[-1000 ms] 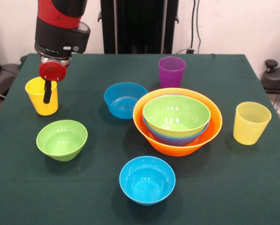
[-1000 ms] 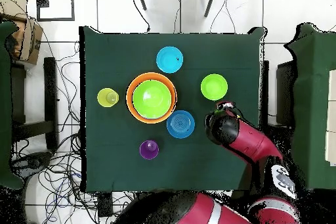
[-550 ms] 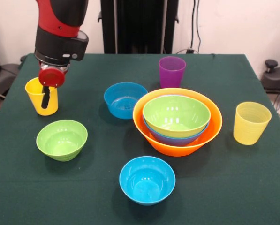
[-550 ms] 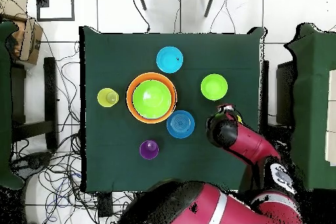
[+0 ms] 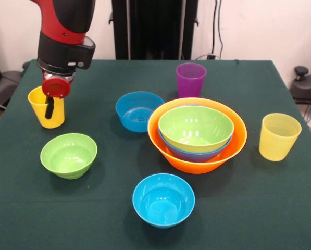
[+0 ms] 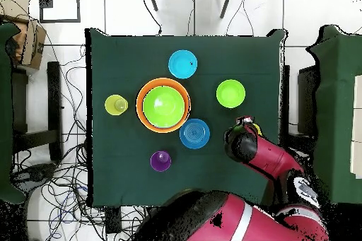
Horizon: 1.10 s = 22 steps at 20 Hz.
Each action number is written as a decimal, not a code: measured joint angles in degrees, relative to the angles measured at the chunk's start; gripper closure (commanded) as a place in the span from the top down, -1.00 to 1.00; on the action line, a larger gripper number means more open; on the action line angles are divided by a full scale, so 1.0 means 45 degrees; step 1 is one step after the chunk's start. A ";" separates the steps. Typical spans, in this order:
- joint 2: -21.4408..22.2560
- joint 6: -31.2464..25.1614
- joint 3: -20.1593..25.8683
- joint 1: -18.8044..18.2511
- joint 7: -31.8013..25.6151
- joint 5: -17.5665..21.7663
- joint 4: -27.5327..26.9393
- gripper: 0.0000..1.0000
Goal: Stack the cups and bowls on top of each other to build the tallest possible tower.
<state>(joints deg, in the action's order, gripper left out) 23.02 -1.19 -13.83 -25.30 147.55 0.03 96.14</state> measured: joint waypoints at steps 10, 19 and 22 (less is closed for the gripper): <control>0.0071 0.0000 -0.0002 -0.0016 0.0000 0.0058 0.0007 -1.00; 0.0315 0.0000 0.0002 -0.0012 0.0000 0.0182 0.0046 -1.00; 0.0771 -0.0170 -0.0028 0.0108 0.0000 0.0184 0.0073 -1.00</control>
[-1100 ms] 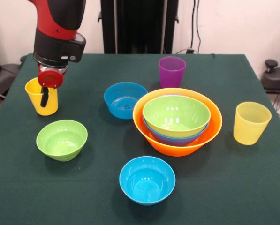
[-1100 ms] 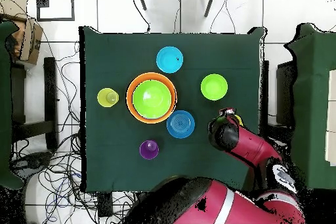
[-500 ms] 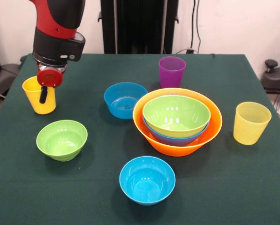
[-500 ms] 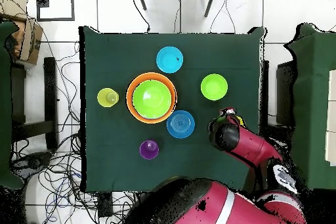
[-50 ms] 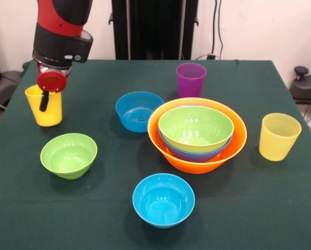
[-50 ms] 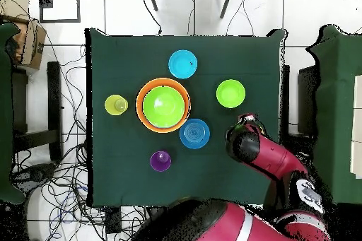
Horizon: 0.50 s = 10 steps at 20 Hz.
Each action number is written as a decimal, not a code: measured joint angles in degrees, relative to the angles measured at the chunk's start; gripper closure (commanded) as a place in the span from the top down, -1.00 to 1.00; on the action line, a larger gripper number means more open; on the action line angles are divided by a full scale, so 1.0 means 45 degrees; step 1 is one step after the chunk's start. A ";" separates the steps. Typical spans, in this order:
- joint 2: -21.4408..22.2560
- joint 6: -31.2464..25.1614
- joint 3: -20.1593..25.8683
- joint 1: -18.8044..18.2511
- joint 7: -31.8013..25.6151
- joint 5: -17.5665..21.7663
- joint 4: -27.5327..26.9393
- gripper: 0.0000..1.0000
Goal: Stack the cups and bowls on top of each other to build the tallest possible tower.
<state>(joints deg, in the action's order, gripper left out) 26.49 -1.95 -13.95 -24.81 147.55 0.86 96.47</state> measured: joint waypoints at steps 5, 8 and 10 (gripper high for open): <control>0.0825 -0.0878 -0.0129 0.0394 0.0000 0.0003 0.0003 -1.00; 0.1301 -0.1724 -0.0155 0.0578 0.0000 0.0008 -0.0003 -1.00; 0.1634 -0.2613 -0.0187 0.0721 0.0000 0.0007 -0.0085 -1.00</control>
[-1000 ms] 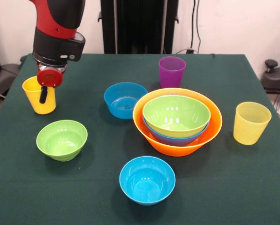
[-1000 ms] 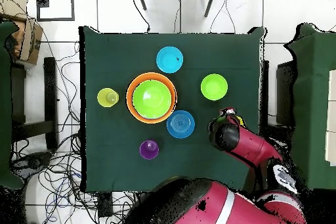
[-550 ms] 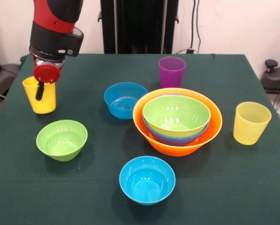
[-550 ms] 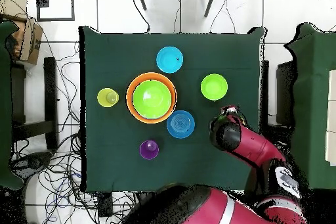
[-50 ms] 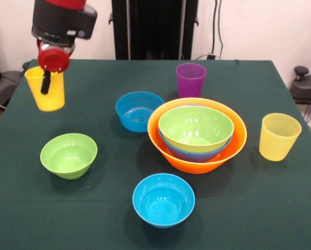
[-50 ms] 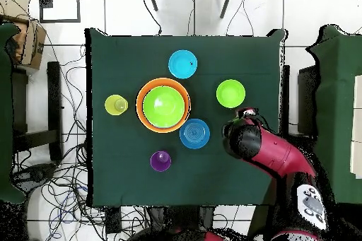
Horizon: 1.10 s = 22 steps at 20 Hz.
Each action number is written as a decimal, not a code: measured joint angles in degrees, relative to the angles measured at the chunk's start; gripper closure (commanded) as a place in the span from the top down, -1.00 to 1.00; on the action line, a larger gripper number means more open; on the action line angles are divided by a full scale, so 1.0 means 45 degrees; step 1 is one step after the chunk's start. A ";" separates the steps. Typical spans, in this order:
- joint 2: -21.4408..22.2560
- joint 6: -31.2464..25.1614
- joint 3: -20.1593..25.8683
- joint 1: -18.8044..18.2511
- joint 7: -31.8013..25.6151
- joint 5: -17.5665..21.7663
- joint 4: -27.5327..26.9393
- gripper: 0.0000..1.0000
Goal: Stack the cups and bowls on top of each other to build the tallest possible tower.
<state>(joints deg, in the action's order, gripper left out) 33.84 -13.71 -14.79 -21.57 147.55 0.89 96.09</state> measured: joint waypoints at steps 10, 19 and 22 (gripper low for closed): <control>0.0669 -0.3624 -0.0510 0.0765 0.0000 0.0001 -0.1349 -1.00; 0.0347 -0.4281 -0.1189 0.1607 0.0001 -0.0286 -0.2988 -1.00; -0.0022 -0.4326 -0.1661 0.2122 0.0045 -0.0586 -0.3727 -1.00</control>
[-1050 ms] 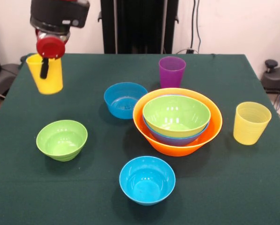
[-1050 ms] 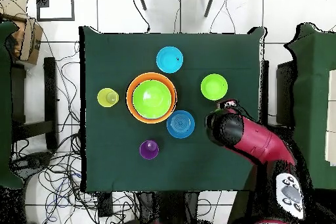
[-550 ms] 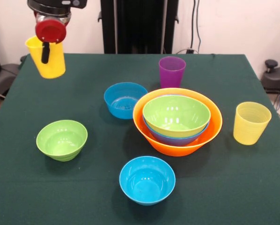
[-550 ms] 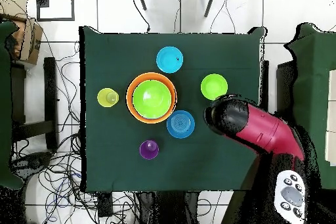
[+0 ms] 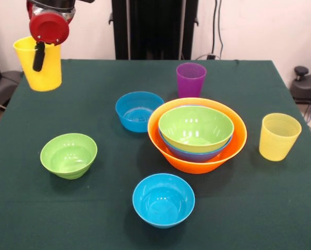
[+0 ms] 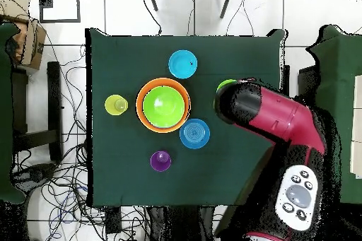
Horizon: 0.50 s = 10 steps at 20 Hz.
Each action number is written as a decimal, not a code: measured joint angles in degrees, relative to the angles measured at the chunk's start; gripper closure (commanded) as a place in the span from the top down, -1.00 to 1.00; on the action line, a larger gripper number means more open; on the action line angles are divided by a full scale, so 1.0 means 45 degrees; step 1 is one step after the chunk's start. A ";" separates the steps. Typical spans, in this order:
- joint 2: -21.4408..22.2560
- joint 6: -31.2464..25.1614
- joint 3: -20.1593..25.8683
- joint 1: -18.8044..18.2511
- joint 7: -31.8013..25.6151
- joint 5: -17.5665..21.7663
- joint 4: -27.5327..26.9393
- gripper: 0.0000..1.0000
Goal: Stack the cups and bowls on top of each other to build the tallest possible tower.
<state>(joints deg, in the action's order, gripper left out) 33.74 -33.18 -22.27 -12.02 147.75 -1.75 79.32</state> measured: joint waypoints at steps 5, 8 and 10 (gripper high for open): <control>-0.0708 -0.0140 -0.0771 0.0811 0.0353 -0.0540 -0.1055 -1.00; -0.1310 -0.0564 -0.1326 0.1356 0.0838 -0.1035 -0.1812 -1.00; -0.1563 -0.0815 -0.1517 0.1545 0.1071 -0.1253 -0.2112 -1.00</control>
<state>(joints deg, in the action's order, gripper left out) 26.71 -36.84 -29.09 -5.06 152.57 -7.39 69.81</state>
